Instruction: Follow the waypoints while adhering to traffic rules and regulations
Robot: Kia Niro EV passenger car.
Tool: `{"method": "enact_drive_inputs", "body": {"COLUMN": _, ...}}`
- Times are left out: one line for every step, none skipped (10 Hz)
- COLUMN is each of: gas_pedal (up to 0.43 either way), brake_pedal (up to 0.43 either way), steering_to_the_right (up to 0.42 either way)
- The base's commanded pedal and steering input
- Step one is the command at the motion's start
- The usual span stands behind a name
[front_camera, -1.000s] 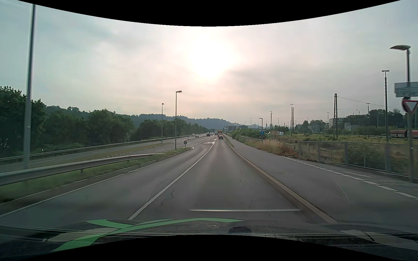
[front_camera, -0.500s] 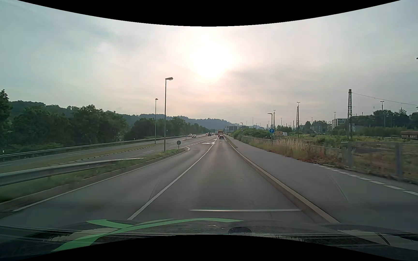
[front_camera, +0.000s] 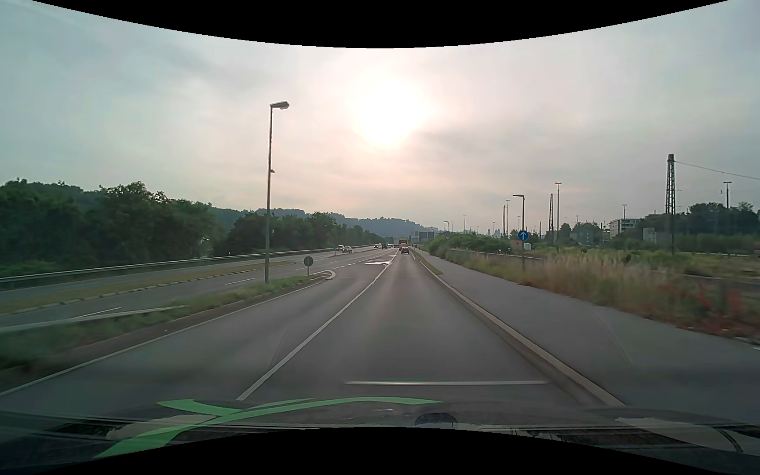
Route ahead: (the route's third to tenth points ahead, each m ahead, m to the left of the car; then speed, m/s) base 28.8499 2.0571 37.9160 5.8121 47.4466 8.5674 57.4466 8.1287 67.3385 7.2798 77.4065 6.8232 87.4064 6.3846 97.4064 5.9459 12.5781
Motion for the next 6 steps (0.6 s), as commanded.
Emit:
{"method": "enact_drive_inputs", "body": {"gas_pedal": 0.079, "brake_pedal": 0.0, "steering_to_the_right": -0.005}}
{"method": "enact_drive_inputs", "body": {"gas_pedal": 0.079, "brake_pedal": 0.0, "steering_to_the_right": -0.004}}
{"method": "enact_drive_inputs", "body": {"gas_pedal": 0.079, "brake_pedal": 0.0, "steering_to_the_right": -0.004}}
{"method": "enact_drive_inputs", "body": {"gas_pedal": 0.079, "brake_pedal": 0.0, "steering_to_the_right": -0.004}}
{"method": "enact_drive_inputs", "body": {"gas_pedal": 0.079, "brake_pedal": 0.0, "steering_to_the_right": -0.004}}
{"method": "enact_drive_inputs", "body": {"gas_pedal": 0.079, "brake_pedal": 0.0, "steering_to_the_right": -0.004}}
